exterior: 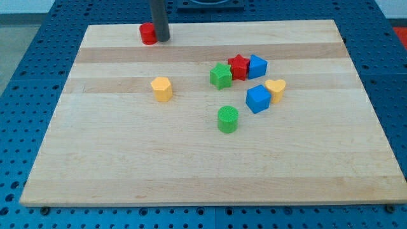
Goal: Point your arm at red star
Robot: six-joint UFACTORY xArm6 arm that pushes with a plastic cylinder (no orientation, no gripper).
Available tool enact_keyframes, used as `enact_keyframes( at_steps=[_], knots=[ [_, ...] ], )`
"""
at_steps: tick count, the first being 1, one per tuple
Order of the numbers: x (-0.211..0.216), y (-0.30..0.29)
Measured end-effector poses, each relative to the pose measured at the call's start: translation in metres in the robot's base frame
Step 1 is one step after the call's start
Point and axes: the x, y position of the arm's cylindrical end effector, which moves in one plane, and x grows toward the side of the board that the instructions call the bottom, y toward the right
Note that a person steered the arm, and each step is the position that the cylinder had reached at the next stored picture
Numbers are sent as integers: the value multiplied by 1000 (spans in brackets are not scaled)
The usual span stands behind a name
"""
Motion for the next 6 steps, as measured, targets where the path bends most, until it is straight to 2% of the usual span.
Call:
enact_keyframes(
  at_steps=[1, 2, 4, 6],
  knots=[
    [0, -31],
    [0, -36],
    [11, 78],
    [58, 170]
  ],
)
